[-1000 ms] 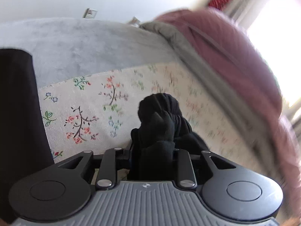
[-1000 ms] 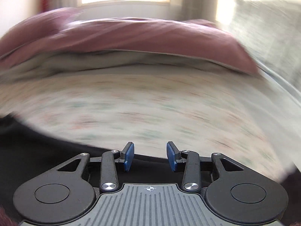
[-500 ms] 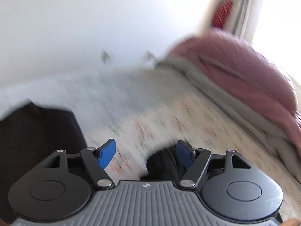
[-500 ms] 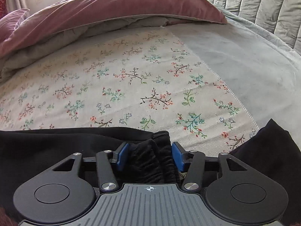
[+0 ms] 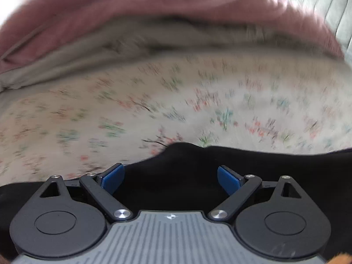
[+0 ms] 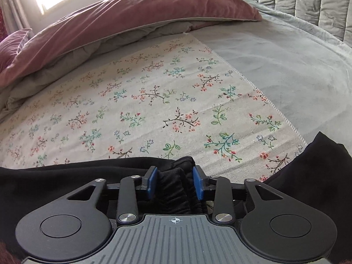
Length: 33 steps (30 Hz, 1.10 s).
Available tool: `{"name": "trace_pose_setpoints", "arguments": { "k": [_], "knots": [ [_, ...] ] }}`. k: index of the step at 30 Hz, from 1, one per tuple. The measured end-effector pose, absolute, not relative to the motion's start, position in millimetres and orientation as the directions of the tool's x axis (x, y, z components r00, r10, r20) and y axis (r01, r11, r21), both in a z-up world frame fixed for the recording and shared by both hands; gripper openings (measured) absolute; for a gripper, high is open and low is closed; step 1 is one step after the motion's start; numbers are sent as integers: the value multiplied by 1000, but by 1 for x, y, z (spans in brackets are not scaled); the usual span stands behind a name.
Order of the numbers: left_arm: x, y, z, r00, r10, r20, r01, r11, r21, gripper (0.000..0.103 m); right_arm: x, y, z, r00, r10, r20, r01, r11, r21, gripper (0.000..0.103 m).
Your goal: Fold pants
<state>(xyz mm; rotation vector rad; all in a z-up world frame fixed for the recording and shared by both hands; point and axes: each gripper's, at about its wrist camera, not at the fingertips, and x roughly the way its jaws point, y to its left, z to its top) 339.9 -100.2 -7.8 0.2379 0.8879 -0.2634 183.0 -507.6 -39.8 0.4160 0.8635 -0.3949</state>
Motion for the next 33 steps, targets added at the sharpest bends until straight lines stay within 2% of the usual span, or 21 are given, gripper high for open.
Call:
{"name": "trace_pose_setpoints", "arguments": {
  "k": [1,2,4,6,7,11,13,15,17,18,19,20,21,23,27,28,31,33],
  "knots": [
    [345,-107,-15,601,-121,-790,323,941,102,100,183,-509,-40,590,-160,-791,493,848,196,27],
    [346,-107,-22,605,-138,-784,337,937,96,92,184,-510,-40,593,-160,-789,493,847,199,24],
    [348,-116,-25,626,-124,-770,338,933,124,35,184,-511,-38,603,-162,-781,490,848,203,22],
    [354,-114,-24,650,-96,-754,289,949,127,21,184,-512,-34,617,-175,-767,493,846,203,21],
    [354,-110,-21,660,-107,-744,271,957,103,20,184,-512,-31,628,-183,-756,493,845,205,20],
    [348,-99,-7,726,-109,-679,213,975,71,19,186,-507,-16,672,-221,-707,487,851,196,20],
    [349,-104,-11,736,-83,-672,202,974,101,19,189,-503,-13,680,-247,-691,491,853,178,20],
    [348,-109,-12,735,-85,-673,215,970,112,21,194,-505,-24,647,-249,-721,507,846,164,20],
    [345,-109,-14,711,-85,-698,216,971,102,31,203,-503,-47,558,-235,-795,495,864,92,21],
    [346,-108,-15,702,-71,-709,199,975,100,50,205,-501,-52,545,-250,-801,485,873,57,24],
    [345,-104,-14,708,-56,-704,170,981,93,57,205,-500,-51,539,-263,-800,489,871,44,34],
    [343,-100,-12,722,-57,-690,148,986,73,57,204,-501,-46,534,-284,-796,511,859,37,43],
    [340,-93,-7,726,-64,-684,126,991,41,57,201,-502,-39,547,-309,-778,531,846,38,46],
    [329,-83,1,717,-76,-693,90,996,-15,60,193,-503,-25,587,-327,-741,543,838,60,47],
    [274,-80,13,720,-123,-683,147,989,-23,78,183,-490,0,634,-377,-676,548,835,48,47],
    [260,-81,11,717,-133,-685,165,986,-19,81,185,-483,4,660,-349,-665,525,848,76,47],
    [216,-82,-2,685,-185,-705,209,976,-52,81,198,-450,6,727,-204,-656,399,903,161,47],
    [199,-81,-16,663,-194,-724,210,975,-68,81,214,-416,0,727,-126,-675,307,939,154,47]
  ]
}}
